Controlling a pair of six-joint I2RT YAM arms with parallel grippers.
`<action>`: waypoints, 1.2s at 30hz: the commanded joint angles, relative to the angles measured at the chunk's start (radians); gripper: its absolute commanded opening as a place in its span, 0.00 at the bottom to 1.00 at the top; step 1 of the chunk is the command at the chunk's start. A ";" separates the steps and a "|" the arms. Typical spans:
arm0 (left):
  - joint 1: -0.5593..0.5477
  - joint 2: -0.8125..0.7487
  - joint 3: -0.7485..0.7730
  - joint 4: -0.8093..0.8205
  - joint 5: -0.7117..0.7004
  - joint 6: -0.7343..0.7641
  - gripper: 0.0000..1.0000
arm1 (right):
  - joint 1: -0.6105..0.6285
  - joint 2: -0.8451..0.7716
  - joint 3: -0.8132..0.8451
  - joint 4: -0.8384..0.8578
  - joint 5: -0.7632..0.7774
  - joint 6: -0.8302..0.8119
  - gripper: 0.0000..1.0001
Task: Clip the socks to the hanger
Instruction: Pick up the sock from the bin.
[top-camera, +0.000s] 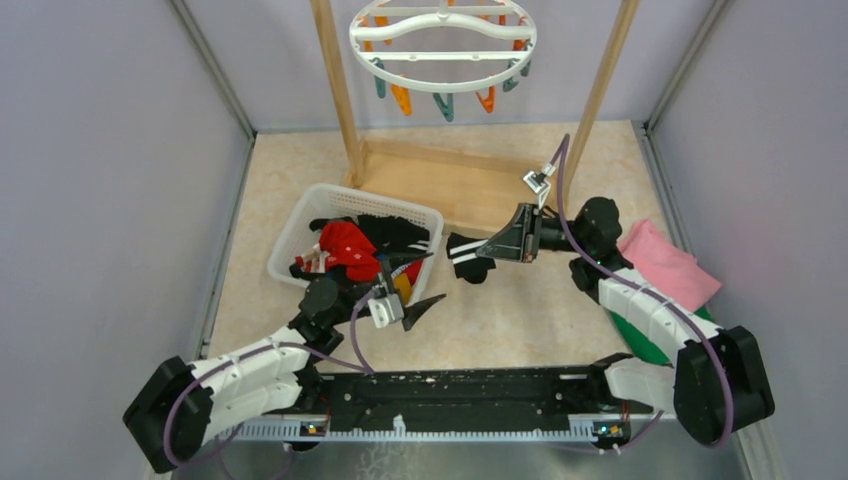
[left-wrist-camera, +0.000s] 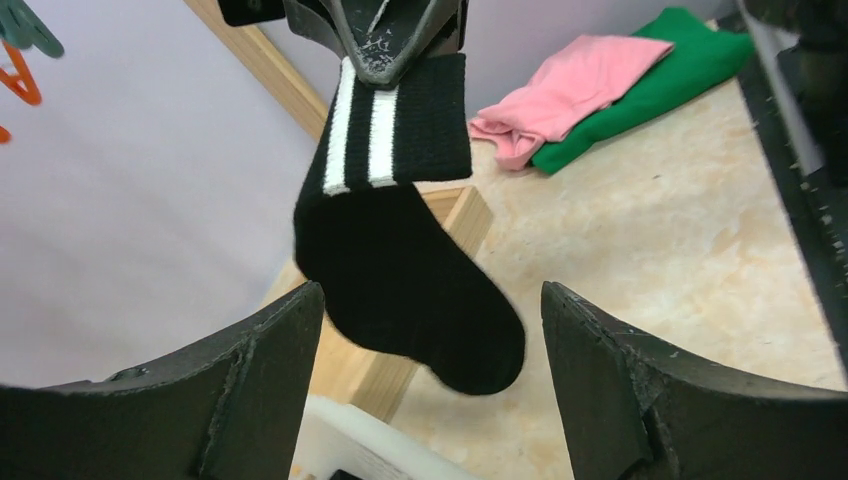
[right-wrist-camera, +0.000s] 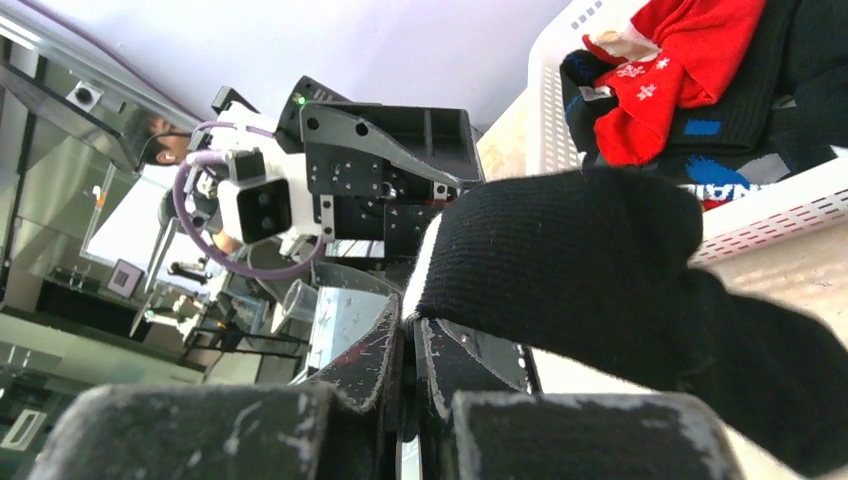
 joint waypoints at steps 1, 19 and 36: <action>-0.026 0.070 0.041 0.206 -0.024 0.182 0.85 | -0.004 0.012 -0.003 0.077 0.023 0.029 0.00; -0.093 0.318 0.209 0.225 -0.052 0.292 0.55 | -0.003 0.027 -0.009 0.075 0.027 0.028 0.00; -0.093 0.076 0.193 -0.139 -0.172 -0.376 0.00 | -0.045 -0.071 0.128 -0.449 -0.144 -0.625 0.71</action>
